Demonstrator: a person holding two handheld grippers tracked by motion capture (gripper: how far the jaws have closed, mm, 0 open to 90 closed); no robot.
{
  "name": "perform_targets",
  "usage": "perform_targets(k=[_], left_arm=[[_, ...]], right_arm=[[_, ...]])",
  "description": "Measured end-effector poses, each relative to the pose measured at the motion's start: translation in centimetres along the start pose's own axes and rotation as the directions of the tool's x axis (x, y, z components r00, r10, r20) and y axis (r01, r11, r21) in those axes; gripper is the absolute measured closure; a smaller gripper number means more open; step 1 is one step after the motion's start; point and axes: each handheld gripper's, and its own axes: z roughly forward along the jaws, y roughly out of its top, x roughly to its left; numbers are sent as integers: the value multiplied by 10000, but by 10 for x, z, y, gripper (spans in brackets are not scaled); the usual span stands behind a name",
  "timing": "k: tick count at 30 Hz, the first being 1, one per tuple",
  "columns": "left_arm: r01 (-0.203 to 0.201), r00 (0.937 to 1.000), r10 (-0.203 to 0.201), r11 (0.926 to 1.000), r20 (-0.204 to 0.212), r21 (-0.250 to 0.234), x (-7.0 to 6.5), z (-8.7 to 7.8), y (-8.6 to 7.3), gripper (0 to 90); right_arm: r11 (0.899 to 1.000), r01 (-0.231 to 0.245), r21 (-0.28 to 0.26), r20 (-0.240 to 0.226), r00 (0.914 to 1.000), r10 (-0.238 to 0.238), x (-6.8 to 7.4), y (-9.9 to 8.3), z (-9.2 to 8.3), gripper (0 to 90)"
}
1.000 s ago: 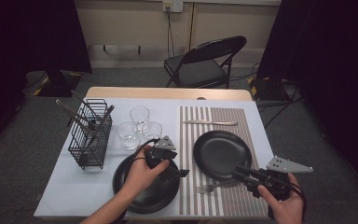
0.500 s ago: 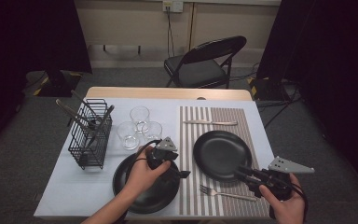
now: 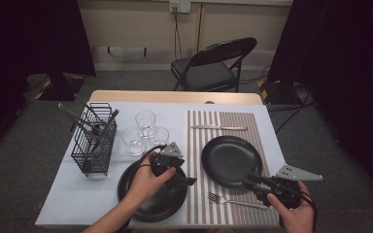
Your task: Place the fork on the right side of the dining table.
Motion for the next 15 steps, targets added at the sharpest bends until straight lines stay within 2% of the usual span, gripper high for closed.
perform_targets(k=[3,15], left_arm=[[-1,10000,1,10000,-47,19,1,-3,0,185],[-47,10000,46,10000,-54,-45,6,-13,-5,185]], right_arm=[[10000,99,10,44,9999,-99,0,-1,2,560],[9988,399,288,175,9990,-404,1,-8,7,479]])
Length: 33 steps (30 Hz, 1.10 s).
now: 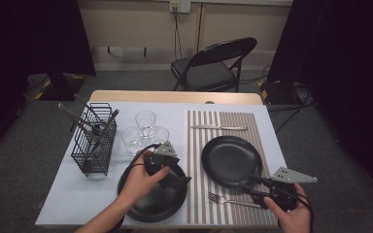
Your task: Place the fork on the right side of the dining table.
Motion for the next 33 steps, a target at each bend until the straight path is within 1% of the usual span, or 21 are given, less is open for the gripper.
perform_targets(k=[3,8,10,13,14,19,23,26,33], left_arm=[[8,10000,-8,10000,35,-18,0,-2,-2,185],[27,10000,-27,10000,12,-9,3,-5,-6,185],[71,10000,-71,10000,49,-11,5,-5,-9,185],[79,10000,-79,10000,28,-14,7,-6,-11,185],[138,9999,-138,9999,-2,-12,7,-7,-12,185],[140,9999,-140,9999,-43,-86,10,-11,-15,185],[197,9998,-197,9998,-77,-32,12,-13,-20,185],[226,9997,-226,9997,-78,-51,13,-13,-21,185],[323,9993,-325,9994,-157,-143,16,-15,-23,185]], right_arm=[[10000,-14,80,96,10000,13,-1,-2,-1,457],[9998,-120,160,68,9999,119,-1,-6,2,439],[9998,-111,179,74,9999,109,-1,-7,3,421],[9996,-91,253,51,9999,89,0,-8,5,420],[9996,-85,264,53,10000,84,0,-9,5,420],[9994,-37,334,229,9997,29,-1,-13,5,377],[9991,-92,415,242,9997,82,-3,-17,4,376],[9987,-23,503,247,9997,10,-3,-20,5,371],[9978,142,641,440,9989,-171,-7,-27,5,337]])
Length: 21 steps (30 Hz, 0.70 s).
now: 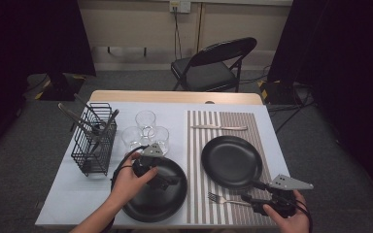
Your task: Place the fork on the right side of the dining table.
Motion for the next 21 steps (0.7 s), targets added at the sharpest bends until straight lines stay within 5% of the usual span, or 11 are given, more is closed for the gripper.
perform_targets(k=[21], left_arm=[[80,10000,-80,9999,-5,69,4,0,-4,185]], right_arm=[[9960,685,574,277,9972,-701,-4,-16,5,293]])
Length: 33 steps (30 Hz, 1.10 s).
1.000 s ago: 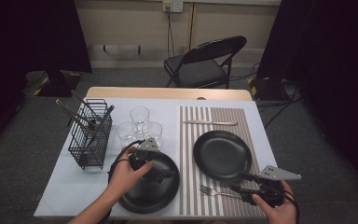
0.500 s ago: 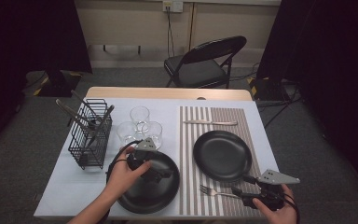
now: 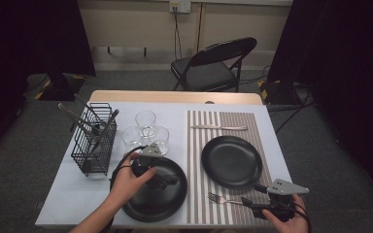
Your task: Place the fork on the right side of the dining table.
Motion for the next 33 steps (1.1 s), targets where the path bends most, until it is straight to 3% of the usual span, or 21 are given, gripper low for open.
perform_targets(k=[14,33], left_arm=[[-1,10000,1,10000,0,-5,0,2,0,185],[30,10000,-30,10000,3,37,1,0,0,185]], right_arm=[[9982,288,532,102,9995,-294,0,-7,5,294],[9947,277,995,262,9992,-304,-8,-20,9,359]])
